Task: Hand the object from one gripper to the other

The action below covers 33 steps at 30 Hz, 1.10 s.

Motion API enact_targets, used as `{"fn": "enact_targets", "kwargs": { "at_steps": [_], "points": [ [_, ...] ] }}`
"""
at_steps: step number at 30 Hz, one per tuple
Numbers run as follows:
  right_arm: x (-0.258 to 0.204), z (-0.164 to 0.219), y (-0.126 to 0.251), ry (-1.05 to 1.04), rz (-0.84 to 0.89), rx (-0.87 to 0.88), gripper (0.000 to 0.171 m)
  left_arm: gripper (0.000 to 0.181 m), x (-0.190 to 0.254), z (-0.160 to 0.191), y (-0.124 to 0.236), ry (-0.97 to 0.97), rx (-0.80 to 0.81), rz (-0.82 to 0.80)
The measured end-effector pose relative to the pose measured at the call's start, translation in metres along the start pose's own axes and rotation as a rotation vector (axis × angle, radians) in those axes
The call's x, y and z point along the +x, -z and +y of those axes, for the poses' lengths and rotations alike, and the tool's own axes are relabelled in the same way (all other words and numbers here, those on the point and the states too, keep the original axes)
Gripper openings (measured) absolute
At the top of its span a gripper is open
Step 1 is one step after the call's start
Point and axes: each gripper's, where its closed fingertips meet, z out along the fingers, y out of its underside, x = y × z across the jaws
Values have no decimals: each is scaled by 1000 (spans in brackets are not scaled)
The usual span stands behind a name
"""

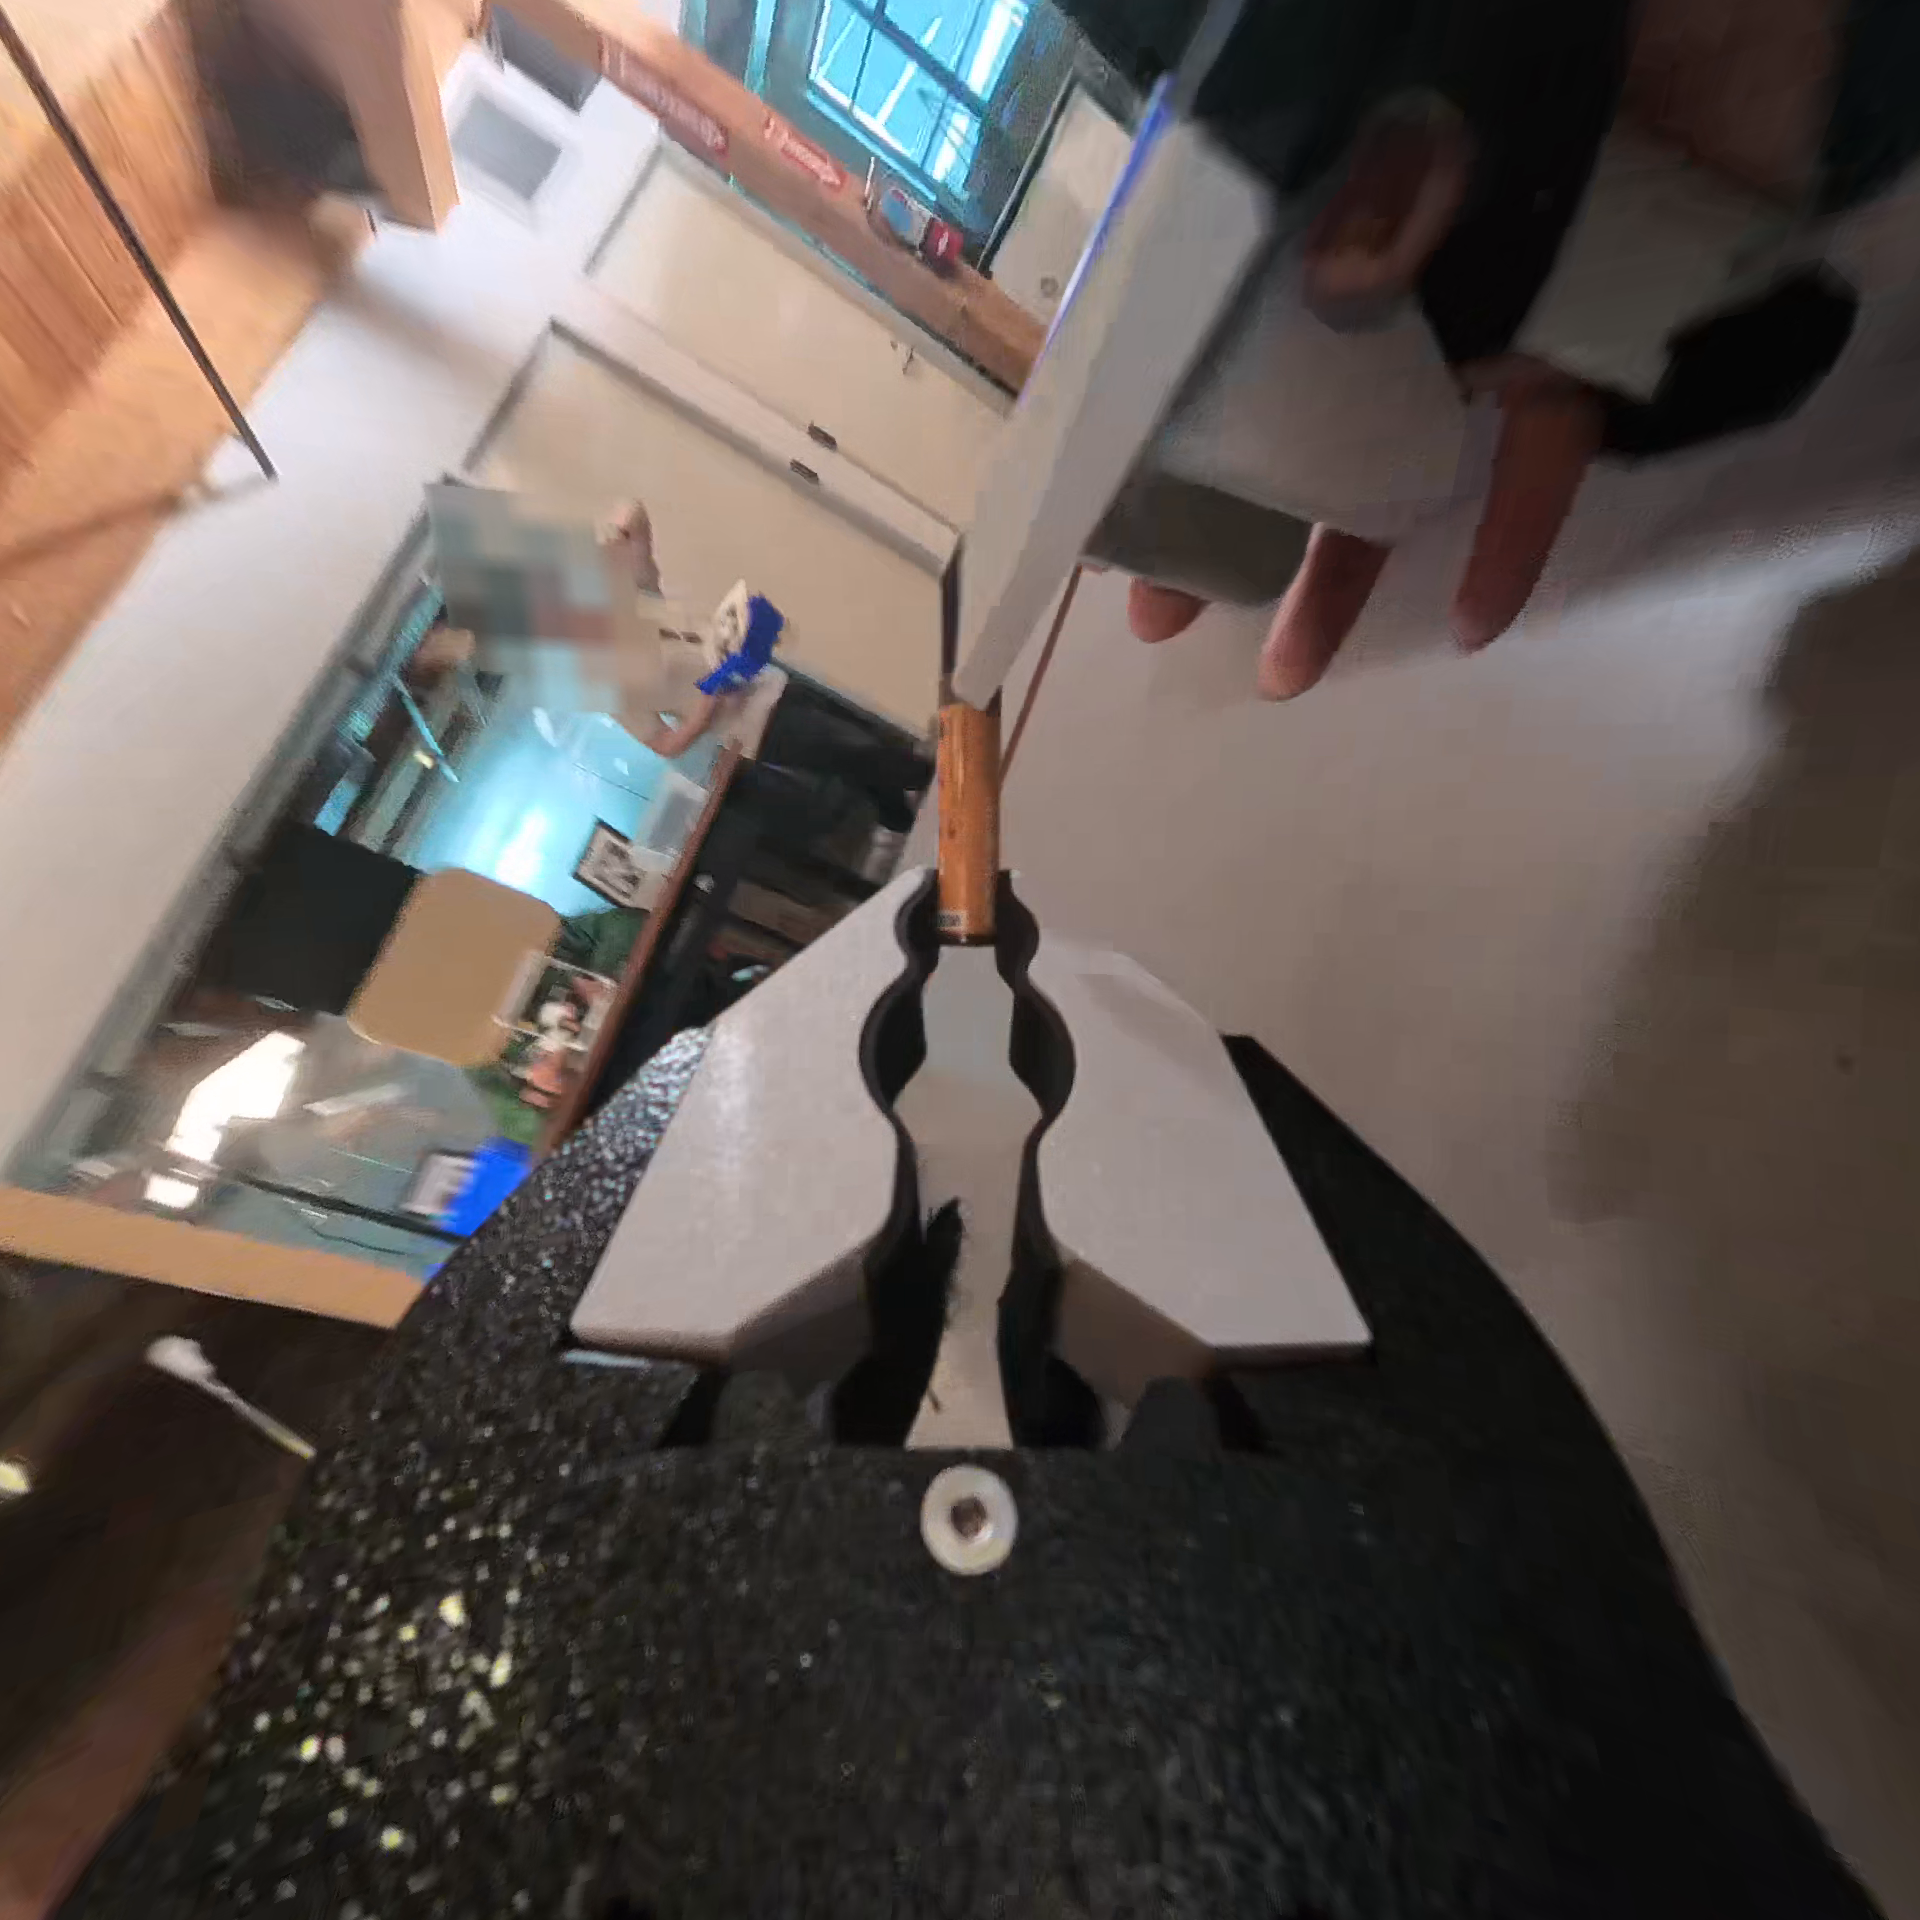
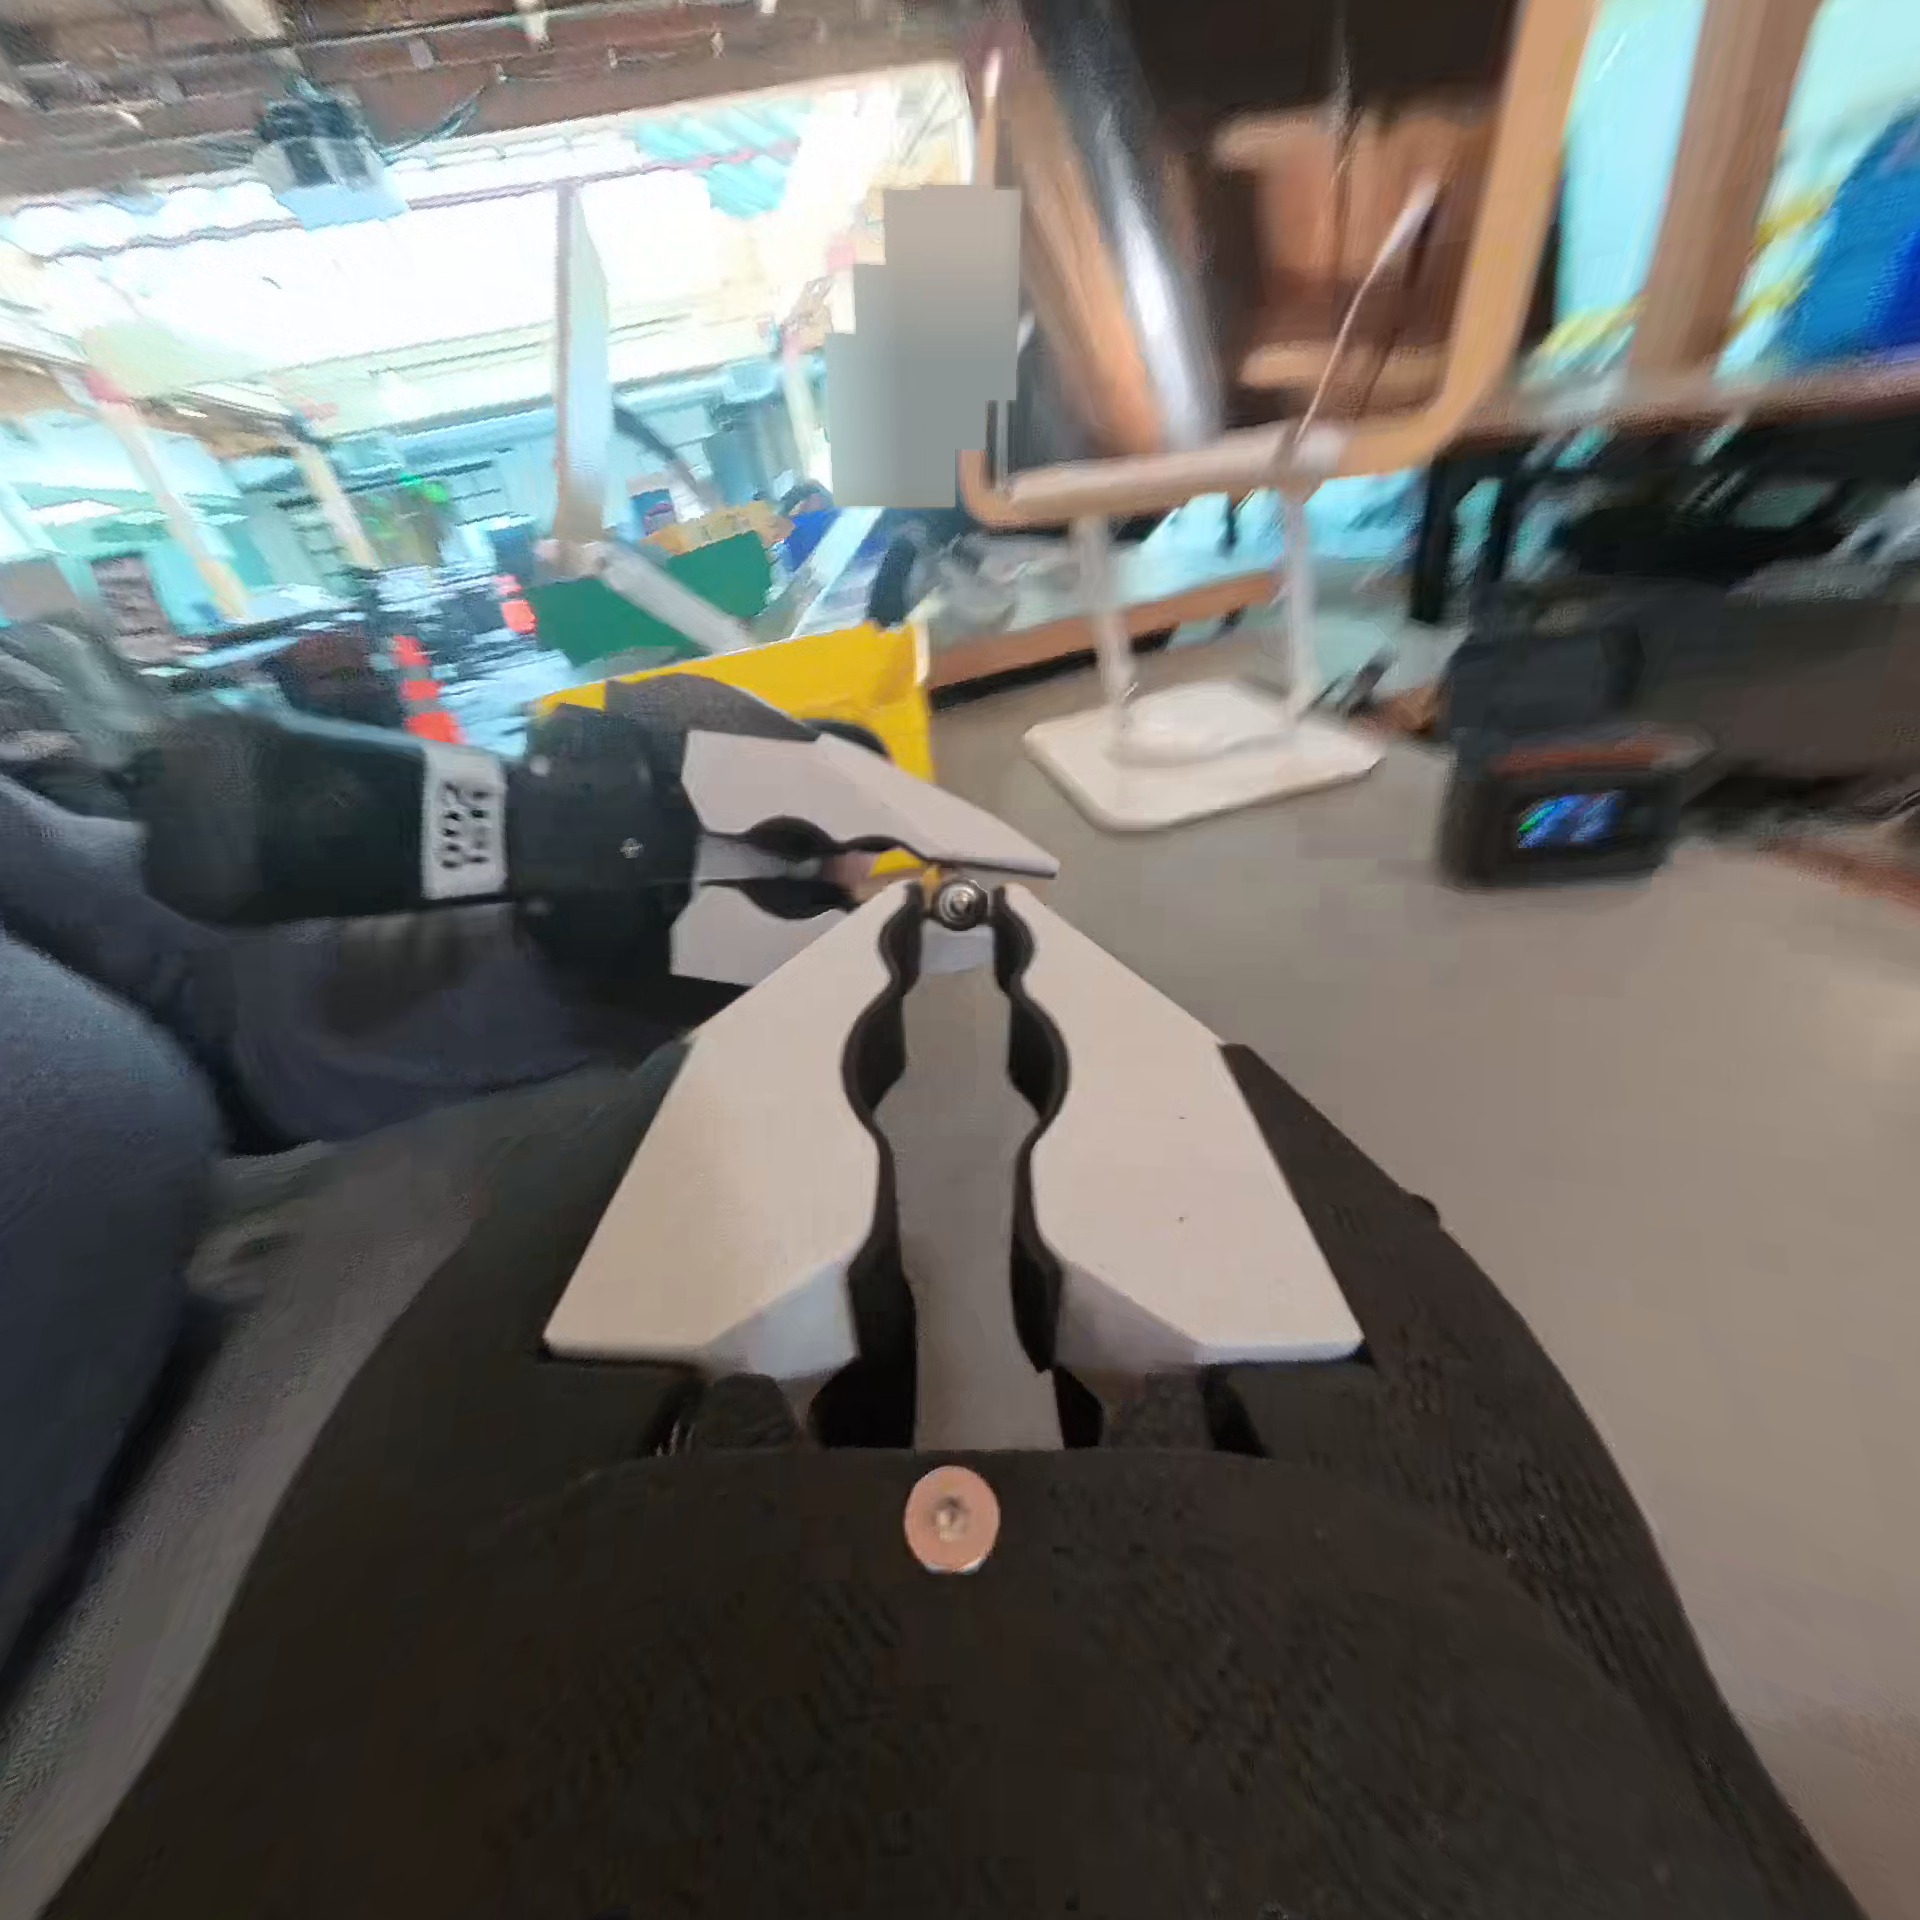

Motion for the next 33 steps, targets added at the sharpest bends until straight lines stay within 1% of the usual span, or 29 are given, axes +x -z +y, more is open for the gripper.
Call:
{"fn": "enact_targets", "kwargs": {
  "at_steps": [2,3,5,7,9,11,15,16,19,20,25,26,28,29,33],
  "points": [
    [1,-14,2,239,103,95,51,8,-4,-2,-2,245,23,54],
    [0,-18,3,383,155,104,62,8,-3,-5,-2,409,52,115],
    [-4,-17,2,684,243,69,66,8,-1,-16,-1,757,127,279],
    [-11,-13,-1,914,292,37,67,8,3,-30,4,1082,212,498],
    [-14,-8,-5,1038,318,6,68,8,6,-44,14,1339,295,720],
    [-16,-2,-9,1095,318,-18,69,7,12,-49,20,1498,323,881],
    [-20,-1,-10,1110,304,-6,68,7,24,-60,29,1643,329,1090],
    [-21,-1,-9,1114,301,-2,66,7,27,-62,30,1670,325,1131],
    [-24,-2,-8,1123,286,5,54,7,22,-65,33,1747,369,1190],
    [-25,-1,-9,1127,282,3,54,7,23,-65,35,1755,366,1212],
    [-24,2,-9,1083,263,-17,51,7,23,-64,34,1785,376,1224],
    [-23,3,-9,1064,255,-24,49,9,21,-65,33,1799,388,1220],
    [-24,6,-10,1050,238,-40,37,8,20,-65,31,1827,391,1221],
    [-25,8,-11,1046,233,-45,33,8,20,-65,31,1831,389,1227],
    [-26,12,-12,1009,200,-67,29,8,25,-62,31,1836,338,1241]
  ]
}}
